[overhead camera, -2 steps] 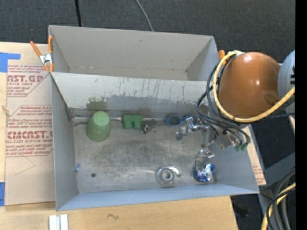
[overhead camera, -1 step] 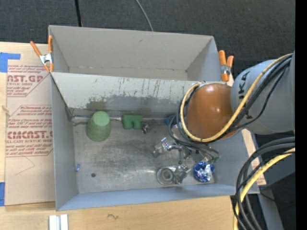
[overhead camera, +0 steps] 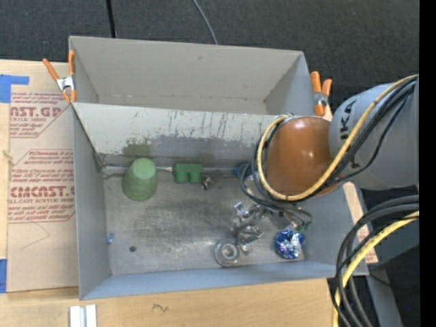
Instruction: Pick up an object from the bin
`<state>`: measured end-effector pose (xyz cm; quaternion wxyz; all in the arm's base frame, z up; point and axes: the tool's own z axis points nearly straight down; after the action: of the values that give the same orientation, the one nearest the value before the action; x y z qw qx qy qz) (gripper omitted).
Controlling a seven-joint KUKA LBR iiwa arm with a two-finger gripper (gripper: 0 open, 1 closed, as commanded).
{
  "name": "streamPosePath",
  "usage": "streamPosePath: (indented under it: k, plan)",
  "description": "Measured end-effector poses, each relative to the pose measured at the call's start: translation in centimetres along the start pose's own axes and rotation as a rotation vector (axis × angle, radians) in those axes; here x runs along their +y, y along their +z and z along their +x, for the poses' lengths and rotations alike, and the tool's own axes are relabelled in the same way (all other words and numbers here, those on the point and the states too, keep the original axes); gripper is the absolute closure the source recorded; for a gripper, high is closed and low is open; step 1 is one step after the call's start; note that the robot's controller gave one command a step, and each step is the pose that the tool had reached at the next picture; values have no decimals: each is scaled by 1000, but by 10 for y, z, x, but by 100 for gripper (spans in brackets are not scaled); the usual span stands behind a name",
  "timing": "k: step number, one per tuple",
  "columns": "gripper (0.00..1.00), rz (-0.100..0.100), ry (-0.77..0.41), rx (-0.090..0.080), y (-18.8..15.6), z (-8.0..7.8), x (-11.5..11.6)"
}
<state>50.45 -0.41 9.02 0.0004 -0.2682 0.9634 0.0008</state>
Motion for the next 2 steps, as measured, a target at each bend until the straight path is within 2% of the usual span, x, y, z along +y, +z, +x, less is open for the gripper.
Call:
streamPosePath:
  k: [1,2]
  plan:
    - [0,0,0,-1,0,0,0]
    - [0,11,-226,-26,15,2,14]
